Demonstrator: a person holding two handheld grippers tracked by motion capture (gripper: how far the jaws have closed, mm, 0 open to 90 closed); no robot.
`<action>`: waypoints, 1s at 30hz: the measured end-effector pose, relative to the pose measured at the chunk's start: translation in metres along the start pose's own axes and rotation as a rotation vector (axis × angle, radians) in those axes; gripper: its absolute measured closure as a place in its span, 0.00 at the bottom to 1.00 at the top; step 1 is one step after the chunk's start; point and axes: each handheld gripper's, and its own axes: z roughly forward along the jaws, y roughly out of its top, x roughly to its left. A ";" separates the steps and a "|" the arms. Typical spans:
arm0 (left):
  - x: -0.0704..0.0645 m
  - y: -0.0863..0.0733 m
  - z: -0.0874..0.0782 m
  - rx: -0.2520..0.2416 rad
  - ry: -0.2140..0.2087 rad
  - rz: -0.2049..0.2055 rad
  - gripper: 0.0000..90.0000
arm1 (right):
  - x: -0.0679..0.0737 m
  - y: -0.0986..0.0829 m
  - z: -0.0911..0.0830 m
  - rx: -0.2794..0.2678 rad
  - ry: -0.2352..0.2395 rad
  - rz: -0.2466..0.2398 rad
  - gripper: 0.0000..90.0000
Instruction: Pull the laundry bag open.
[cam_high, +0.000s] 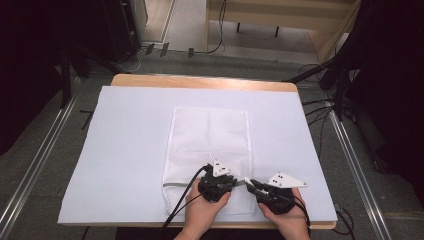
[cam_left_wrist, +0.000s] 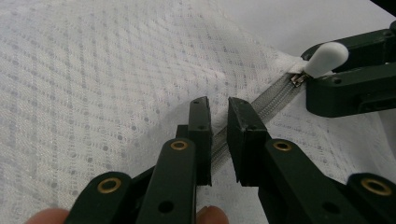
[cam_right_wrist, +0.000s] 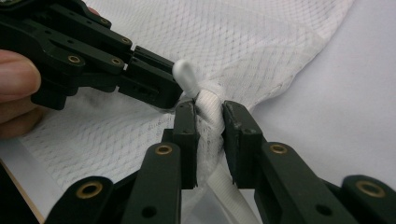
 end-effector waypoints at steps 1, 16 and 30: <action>0.001 0.000 0.000 0.003 -0.001 0.002 0.89 | 0.000 0.000 -0.001 -0.006 0.000 0.001 0.85; -0.004 0.002 -0.007 -0.056 -0.118 -0.001 0.85 | 0.001 -0.001 -0.003 -0.021 -0.007 -0.022 0.93; -0.009 0.010 -0.014 -0.115 -0.247 -0.042 0.81 | 0.005 -0.001 -0.002 -0.024 -0.029 -0.048 0.93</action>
